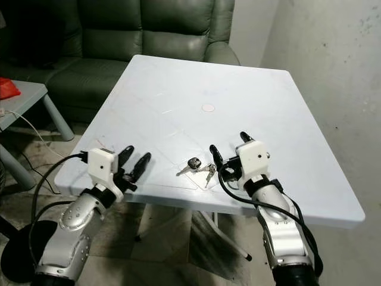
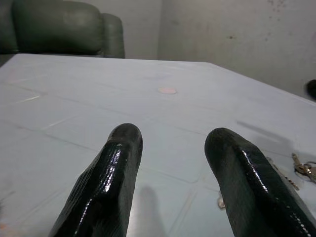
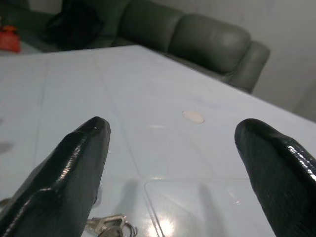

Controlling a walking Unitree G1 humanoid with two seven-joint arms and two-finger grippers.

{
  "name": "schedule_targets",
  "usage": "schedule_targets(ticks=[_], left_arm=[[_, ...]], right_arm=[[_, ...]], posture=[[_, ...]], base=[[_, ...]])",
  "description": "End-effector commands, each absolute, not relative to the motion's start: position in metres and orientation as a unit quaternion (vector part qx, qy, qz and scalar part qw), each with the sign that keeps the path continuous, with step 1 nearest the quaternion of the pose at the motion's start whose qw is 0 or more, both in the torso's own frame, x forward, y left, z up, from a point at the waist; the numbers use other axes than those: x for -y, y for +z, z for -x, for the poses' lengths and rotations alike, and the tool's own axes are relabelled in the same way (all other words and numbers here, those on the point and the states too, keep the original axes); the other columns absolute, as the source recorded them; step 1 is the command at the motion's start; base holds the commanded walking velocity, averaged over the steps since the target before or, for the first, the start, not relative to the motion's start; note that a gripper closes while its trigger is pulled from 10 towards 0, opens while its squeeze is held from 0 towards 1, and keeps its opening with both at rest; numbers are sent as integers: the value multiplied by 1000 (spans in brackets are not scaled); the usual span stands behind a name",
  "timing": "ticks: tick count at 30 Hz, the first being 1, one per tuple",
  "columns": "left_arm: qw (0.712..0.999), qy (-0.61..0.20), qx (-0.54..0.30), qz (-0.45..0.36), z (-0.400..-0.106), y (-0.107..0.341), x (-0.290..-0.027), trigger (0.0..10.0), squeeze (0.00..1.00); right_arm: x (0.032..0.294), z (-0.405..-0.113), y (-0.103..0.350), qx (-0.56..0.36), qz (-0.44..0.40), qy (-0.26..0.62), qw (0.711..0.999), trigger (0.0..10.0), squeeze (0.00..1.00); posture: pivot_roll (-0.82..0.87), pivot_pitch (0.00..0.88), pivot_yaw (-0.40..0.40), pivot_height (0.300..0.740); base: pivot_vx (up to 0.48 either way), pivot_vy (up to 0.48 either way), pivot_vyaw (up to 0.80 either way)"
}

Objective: Hang keys on a hook

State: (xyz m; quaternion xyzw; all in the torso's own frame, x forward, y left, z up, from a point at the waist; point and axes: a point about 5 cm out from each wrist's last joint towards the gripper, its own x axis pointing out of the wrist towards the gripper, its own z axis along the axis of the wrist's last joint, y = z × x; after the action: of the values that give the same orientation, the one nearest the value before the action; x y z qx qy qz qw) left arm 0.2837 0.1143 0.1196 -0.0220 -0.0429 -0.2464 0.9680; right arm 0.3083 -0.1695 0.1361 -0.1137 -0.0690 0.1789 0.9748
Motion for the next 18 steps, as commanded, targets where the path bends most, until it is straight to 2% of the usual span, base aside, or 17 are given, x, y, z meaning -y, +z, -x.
schedule_targets(ticks=[1, 10, 15, 16, 18], left_arm=[[966, -255, 48, 14, -282, 124, -110, 10000, 0], [964, -261, 48, 12, -280, 125, -108, 10000, 0], [961, -272, 44, 6, -277, 125, -106, 10000, 0], [960, -277, 43, 4, -275, 125, -104, 10000, 0], [959, -282, 42, 3, -274, 125, -103, 10000, 0]], right_arm=[[174, -311, 128, 45, 116, 185, 975, 10000, 0], [175, -314, 117, 24, 133, 225, 965, 10000, 0], [186, -311, 103, -10, 163, 256, 953, 10000, 0], [189, -311, 102, -14, 169, 263, 950, 7059, 0], [191, -311, 101, -16, 171, 264, 949, 7059, 0]], posture=[[-127, 69, -49, 740], [-117, 94, -51, 740], [-115, 111, -43, 740], [-115, 113, -41, 740], [-115, 114, -41, 740]], base=[[0, 0, 0], [0, 0, 0], [0, 0, 0], [0, 0, 0], [0, 0, 0]])
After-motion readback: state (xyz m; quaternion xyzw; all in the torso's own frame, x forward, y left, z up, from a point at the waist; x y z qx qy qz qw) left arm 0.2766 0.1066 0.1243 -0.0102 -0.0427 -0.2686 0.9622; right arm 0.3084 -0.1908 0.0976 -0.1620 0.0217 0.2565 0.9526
